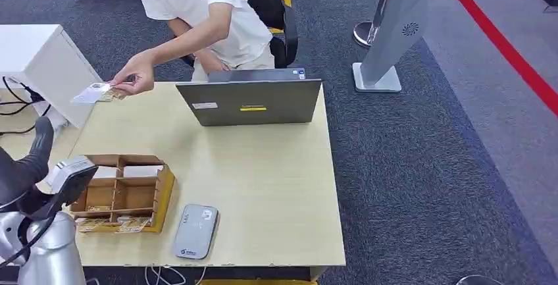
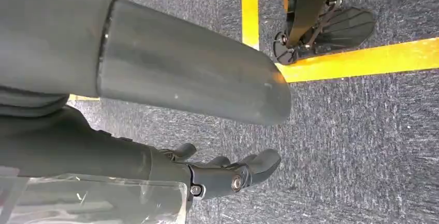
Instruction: Pass the card to the sensor for recognition and then transmit it.
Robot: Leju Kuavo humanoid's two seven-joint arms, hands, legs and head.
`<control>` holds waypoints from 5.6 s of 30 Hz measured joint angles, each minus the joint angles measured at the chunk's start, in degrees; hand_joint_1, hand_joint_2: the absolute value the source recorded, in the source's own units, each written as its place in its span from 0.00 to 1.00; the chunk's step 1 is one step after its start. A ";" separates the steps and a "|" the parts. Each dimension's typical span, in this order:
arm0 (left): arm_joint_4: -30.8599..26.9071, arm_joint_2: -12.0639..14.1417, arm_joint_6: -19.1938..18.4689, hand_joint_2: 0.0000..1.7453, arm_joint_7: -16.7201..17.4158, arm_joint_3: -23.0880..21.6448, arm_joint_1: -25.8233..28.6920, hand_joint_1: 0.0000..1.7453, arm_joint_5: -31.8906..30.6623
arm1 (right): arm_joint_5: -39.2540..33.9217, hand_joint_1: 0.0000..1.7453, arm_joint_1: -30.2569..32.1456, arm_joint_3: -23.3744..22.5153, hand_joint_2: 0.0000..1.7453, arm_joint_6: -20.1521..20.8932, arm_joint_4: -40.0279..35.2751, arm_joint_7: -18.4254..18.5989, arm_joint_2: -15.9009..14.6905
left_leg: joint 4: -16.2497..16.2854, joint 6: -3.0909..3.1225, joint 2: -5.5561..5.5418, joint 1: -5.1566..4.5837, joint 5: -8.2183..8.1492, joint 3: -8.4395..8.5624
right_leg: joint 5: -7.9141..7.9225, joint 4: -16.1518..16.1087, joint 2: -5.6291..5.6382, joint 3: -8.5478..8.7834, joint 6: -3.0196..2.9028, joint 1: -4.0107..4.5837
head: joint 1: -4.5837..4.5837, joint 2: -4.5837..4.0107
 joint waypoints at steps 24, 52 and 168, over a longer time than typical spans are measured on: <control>26.04 14.09 -3.61 1.00 24.71 -14.49 -7.95 0.00 -7.58 | 0.52 0.00 -0.15 1.05 0.00 0.83 0.02 0.87 -0.31 | 0.01 0.00 0.06 0.01 0.00 -0.01 | 0.01 0.01 0.07 -0.05 -0.01 0.00 | -0.06 0.00; 32.10 16.94 -3.93 1.00 26.90 -17.20 -8.82 0.00 -8.26 | 0.87 0.00 -0.14 1.44 0.00 0.92 0.02 0.94 -0.48 | 0.02 0.00 0.05 0.00 0.00 -0.02 | 0.01 0.01 0.06 -0.05 -0.01 0.00 | -0.06 0.00; 1.77 14.95 -24.55 1.00 32.67 -36.76 23.74 1.00 -9.77 | -3.80 0.00 0.83 -2.01 0.00 0.22 0.02 -0.17 -0.50 | 0.00 0.00 0.04 0.00 -0.05 -0.05 | -0.03 -0.03 0.01 -0.04 0.01 0.00 | -0.06 0.00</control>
